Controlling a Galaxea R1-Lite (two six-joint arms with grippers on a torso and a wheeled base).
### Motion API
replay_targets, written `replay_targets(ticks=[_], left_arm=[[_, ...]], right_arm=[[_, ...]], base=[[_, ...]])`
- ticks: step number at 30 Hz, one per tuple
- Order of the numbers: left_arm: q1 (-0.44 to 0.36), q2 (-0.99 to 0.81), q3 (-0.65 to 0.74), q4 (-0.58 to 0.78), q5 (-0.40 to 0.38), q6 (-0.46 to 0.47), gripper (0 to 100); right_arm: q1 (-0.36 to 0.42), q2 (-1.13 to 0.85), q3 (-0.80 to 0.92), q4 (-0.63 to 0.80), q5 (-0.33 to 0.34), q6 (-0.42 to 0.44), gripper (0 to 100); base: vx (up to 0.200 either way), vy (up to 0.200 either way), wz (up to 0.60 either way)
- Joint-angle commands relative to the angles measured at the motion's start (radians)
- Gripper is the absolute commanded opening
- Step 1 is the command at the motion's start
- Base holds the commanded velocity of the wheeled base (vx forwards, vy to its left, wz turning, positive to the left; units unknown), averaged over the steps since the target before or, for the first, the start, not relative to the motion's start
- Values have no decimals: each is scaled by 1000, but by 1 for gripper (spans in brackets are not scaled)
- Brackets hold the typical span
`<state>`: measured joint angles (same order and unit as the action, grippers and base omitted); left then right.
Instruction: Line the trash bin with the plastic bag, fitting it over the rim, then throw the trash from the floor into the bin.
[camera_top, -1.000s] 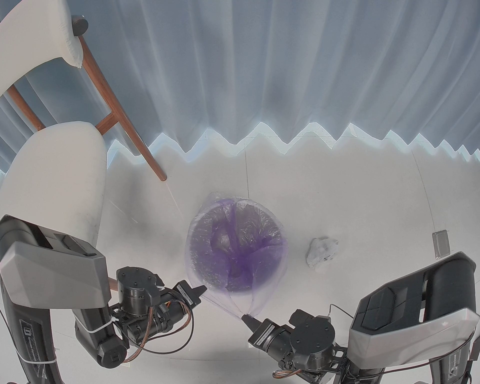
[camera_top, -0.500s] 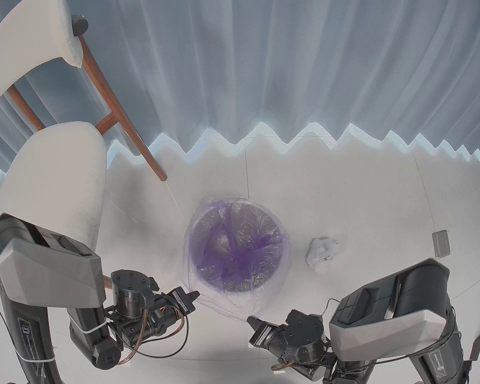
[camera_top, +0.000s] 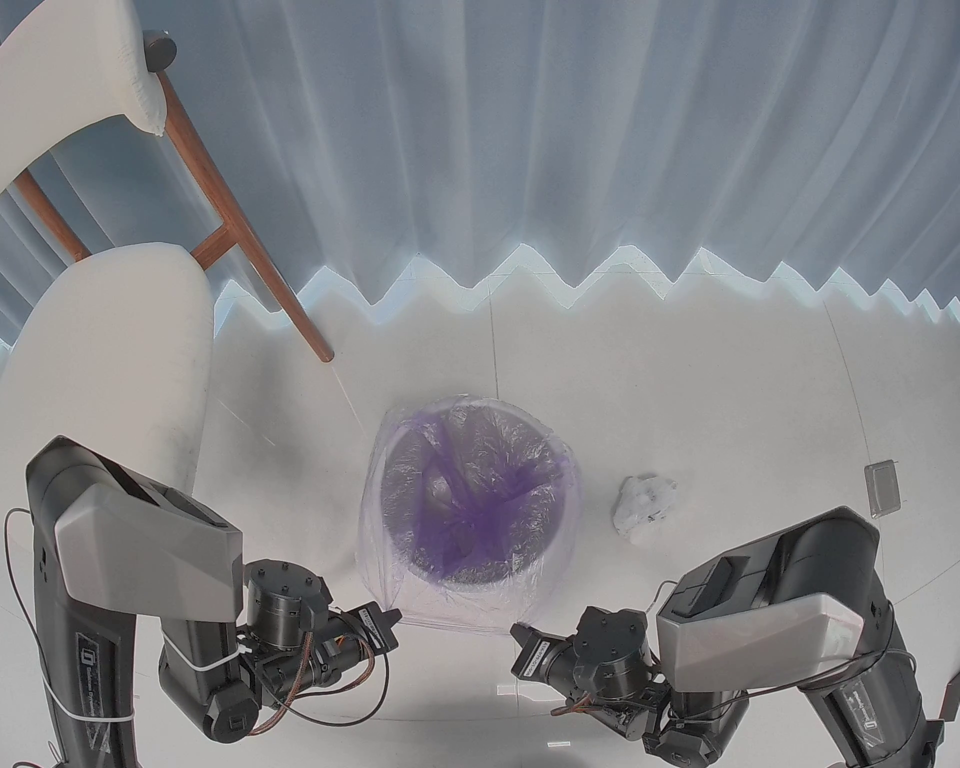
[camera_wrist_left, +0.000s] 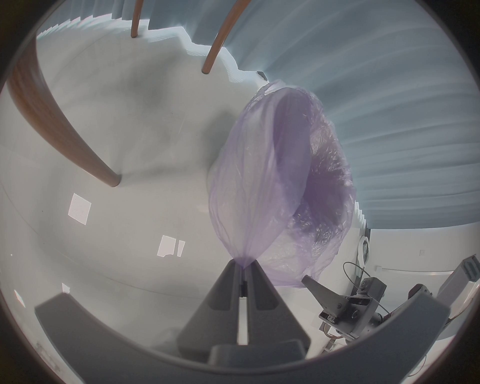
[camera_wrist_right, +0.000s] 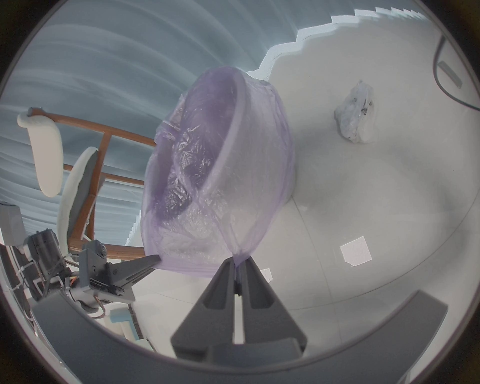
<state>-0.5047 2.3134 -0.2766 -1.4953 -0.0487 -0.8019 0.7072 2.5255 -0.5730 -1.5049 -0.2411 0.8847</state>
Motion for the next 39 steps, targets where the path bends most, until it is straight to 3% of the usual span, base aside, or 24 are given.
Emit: replay_targets(ticks=[1, 13, 20, 31, 34, 36, 37, 39], left_arm=[[0, 20, -19, 1, 7, 1, 0], [14, 57, -38, 4, 50, 3, 0], [49, 75, -56, 21, 67, 90, 0], [34, 58, -70, 30, 86, 86, 0], [17, -34, 37, 26, 86, 82, 0], [17, -34, 37, 26, 86, 82, 0], [-8, -132, 168, -6, 86, 82, 0], [-20, -201, 249, -11, 87, 86, 0]], right_arm=[[-5, 7, -18, 26, -1, -16, 0], [-14, 1, -74, 149, -12, -55, 0], [-37, 2, -139, 227, -21, -99, 0], [-37, 16, -148, 229, -23, -104, 0], [-37, 16, -146, 227, -23, -104, 0], [-37, 16, -146, 227, -23, -104, 0], [-37, 16, -148, 229, -23, -104, 0], [-37, 16, -146, 229, -21, -102, 0]], base=[[0, 0, 0], [0, 0, 0], [0, 0, 0], [0, 0, 0], [0, 0, 0], [0, 0, 0], [0, 0, 0], [0, 0, 0]])
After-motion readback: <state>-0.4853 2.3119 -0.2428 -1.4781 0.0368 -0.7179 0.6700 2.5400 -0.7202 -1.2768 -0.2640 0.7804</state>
